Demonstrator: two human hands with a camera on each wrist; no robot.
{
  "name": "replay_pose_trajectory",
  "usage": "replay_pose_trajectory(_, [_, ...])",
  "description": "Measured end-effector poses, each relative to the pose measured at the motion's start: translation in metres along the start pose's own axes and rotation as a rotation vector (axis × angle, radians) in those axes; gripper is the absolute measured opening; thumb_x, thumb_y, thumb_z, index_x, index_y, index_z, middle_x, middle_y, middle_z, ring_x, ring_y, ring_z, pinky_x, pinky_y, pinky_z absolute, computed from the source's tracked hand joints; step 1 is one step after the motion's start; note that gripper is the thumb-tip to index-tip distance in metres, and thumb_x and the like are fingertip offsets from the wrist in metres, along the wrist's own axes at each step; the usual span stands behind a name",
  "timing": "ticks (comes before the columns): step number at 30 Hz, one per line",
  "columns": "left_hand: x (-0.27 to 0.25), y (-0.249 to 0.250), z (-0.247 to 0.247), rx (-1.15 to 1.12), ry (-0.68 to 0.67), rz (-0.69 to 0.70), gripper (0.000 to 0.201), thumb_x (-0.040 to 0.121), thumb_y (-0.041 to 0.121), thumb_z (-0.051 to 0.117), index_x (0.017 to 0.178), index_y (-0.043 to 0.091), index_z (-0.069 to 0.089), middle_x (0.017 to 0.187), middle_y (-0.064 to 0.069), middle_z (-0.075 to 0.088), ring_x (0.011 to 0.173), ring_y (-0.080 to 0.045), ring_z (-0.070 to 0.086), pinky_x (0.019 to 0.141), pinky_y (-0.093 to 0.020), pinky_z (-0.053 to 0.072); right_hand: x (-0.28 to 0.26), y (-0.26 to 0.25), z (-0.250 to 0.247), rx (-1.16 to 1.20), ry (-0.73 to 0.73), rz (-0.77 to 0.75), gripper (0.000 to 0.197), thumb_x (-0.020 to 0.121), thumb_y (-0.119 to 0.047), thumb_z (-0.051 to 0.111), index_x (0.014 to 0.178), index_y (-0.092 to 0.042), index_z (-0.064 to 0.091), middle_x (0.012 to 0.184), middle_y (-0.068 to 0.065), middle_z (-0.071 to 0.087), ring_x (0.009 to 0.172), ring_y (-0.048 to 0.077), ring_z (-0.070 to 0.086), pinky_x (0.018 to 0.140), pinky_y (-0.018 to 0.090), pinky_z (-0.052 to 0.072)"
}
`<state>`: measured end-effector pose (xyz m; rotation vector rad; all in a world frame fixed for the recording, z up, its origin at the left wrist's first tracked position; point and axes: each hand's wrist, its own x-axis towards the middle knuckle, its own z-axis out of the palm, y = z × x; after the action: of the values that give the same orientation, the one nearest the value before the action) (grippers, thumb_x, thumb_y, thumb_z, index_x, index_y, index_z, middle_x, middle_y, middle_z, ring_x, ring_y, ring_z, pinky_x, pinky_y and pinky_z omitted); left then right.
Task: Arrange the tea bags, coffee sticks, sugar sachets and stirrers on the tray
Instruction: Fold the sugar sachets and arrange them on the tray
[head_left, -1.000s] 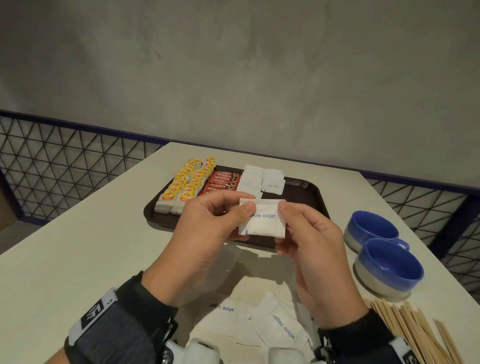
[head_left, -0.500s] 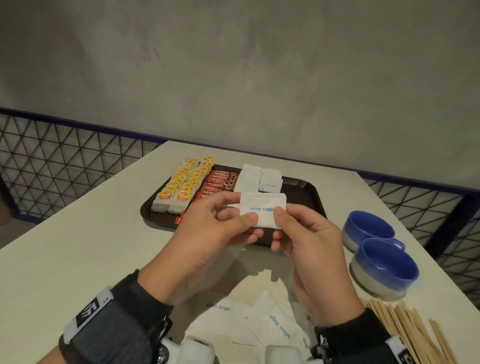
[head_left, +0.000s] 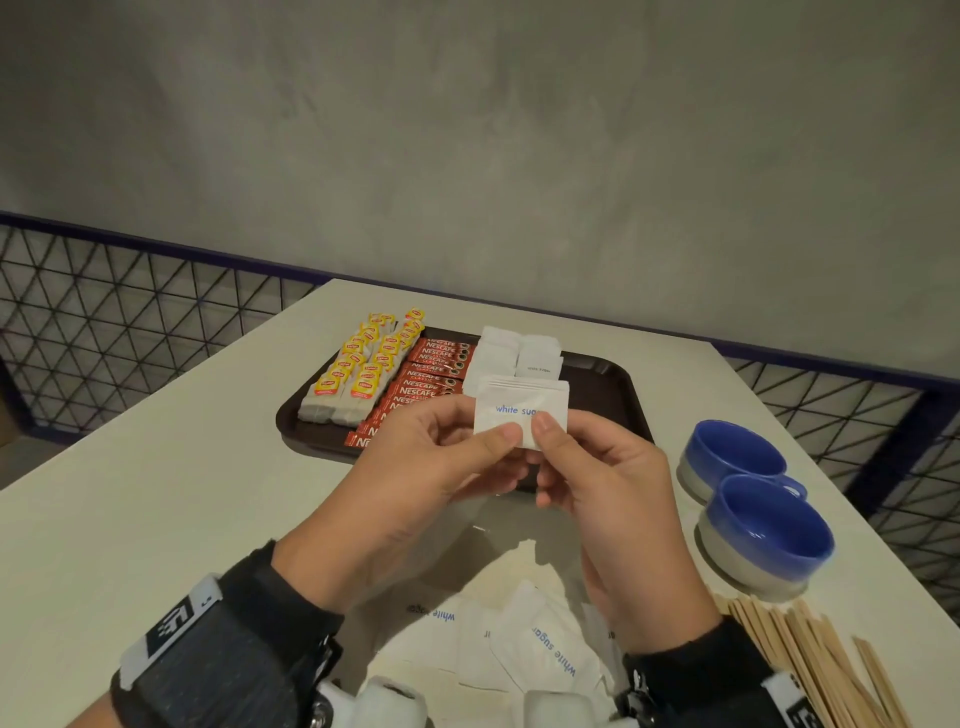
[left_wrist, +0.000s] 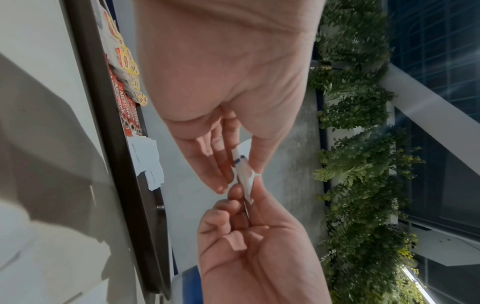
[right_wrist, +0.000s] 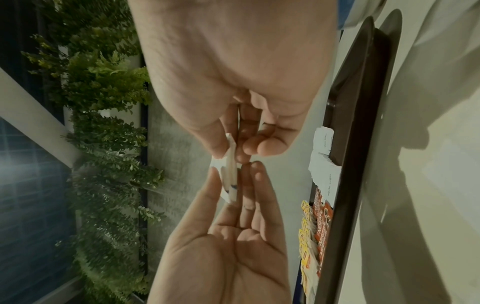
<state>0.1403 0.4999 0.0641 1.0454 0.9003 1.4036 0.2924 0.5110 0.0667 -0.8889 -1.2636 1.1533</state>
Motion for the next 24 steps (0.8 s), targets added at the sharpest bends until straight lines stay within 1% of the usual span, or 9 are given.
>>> replay_pose_trajectory(3, [-0.0008,-0.0017,0.0007,0.032,0.011,0.026,0.021,0.089,0.006,0.071,0.11,0.008,0.074,0.096,-0.02,0.079,0.081,-0.025,0.076,0.075,-0.029,0.064,-0.001,-0.002,0.0001,-0.004,-0.003,0.006,0.017,0.094,-0.018,0.068,0.09,-0.025,0.083,0.076,0.016,0.068,0.065,0.016,0.051,0.055,0.027,0.047])
replay_pose_trajectory(5, [-0.0005,-0.0014,0.0003,0.05,0.014,0.045,0.022,0.088,0.007,0.072,0.11,0.009,0.075,0.096,-0.018,0.079,0.081,-0.024,0.076,0.075,-0.029,0.064,-0.0016,-0.0042,0.0012,0.008,-0.006,0.023,0.017,0.095,-0.019,0.067,0.089,-0.024,0.083,0.082,0.018,0.071,0.067,0.019,0.052,0.059,0.03,0.047])
replay_pose_trajectory(6, [-0.0002,-0.0011,0.0,0.051,0.019,0.053,0.022,0.088,0.007,0.072,0.11,0.009,0.075,0.097,-0.018,0.079,0.08,-0.024,0.076,0.075,-0.029,0.064,-0.0012,-0.0047,0.0013,0.01,-0.004,0.034,0.018,0.095,-0.019,0.067,0.088,-0.024,0.082,0.086,0.016,0.074,0.07,0.019,0.054,0.062,0.031,0.047])
replay_pose_trajectory(8, [0.0001,-0.0012,-0.0004,0.055,0.032,0.066,0.022,0.087,0.007,0.072,0.109,0.009,0.076,0.098,-0.017,0.079,0.079,-0.023,0.075,0.075,-0.031,0.064,-0.0001,-0.0045,-0.0003,0.003,0.011,0.063,0.019,0.095,-0.017,0.066,0.088,-0.026,0.082,0.092,0.004,0.078,0.076,0.016,0.059,0.068,0.035,0.048])
replay_pose_trajectory(10, [0.0001,-0.0011,-0.001,0.077,0.039,0.078,0.02,0.088,0.007,0.073,0.108,0.01,0.077,0.098,-0.015,0.079,0.079,-0.023,0.075,0.076,-0.031,0.065,0.0011,-0.0035,-0.0011,-0.005,0.026,0.08,0.019,0.094,-0.015,0.067,0.086,-0.024,0.082,0.092,0.005,0.078,0.078,0.018,0.059,0.069,0.036,0.049])
replay_pose_trajectory(12, [0.0005,-0.0024,-0.0009,0.093,0.04,0.082,0.02,0.088,0.007,0.073,0.107,0.011,0.077,0.098,-0.014,0.08,0.079,-0.023,0.075,0.075,-0.032,0.064,0.0006,-0.0028,-0.0013,-0.009,0.049,0.07,0.018,0.093,-0.013,0.069,0.083,-0.02,0.082,0.088,0.01,0.076,0.074,0.018,0.056,0.066,0.034,0.048])
replay_pose_trajectory(15, [0.001,-0.0032,-0.0007,0.099,0.046,0.086,0.02,0.088,0.01,0.073,0.107,0.013,0.078,0.098,-0.012,0.08,0.078,-0.022,0.074,0.074,-0.031,0.063,-0.0004,-0.0026,-0.0007,-0.015,0.067,0.049,0.016,0.092,-0.014,0.07,0.084,-0.021,0.082,0.083,0.006,0.076,0.068,0.014,0.055,0.062,0.031,0.049])
replay_pose_trajectory(19, [0.0009,-0.0036,-0.0008,0.105,0.039,0.092,0.024,0.089,0.011,0.073,0.112,0.013,0.077,0.1,-0.011,0.08,0.079,-0.02,0.074,0.072,-0.029,0.061,-0.0006,-0.0035,-0.0004,0.0,0.066,0.037,0.013,0.092,-0.017,0.07,0.09,-0.021,0.081,0.086,0.002,0.078,0.07,0.012,0.058,0.064,0.031,0.05])
replay_pose_trajectory(24, [-0.0006,-0.0036,0.0017,0.116,0.056,0.096,0.023,0.087,0.008,0.075,0.11,0.012,0.078,0.099,-0.017,0.078,0.076,-0.019,0.074,0.069,-0.027,0.06,-0.0041,-0.0069,0.0017,-0.026,0.03,-0.017,0.012,0.093,-0.018,0.068,0.091,-0.02,0.08,0.083,-0.003,0.078,0.066,0.0,0.066,0.058,0.014,0.05])
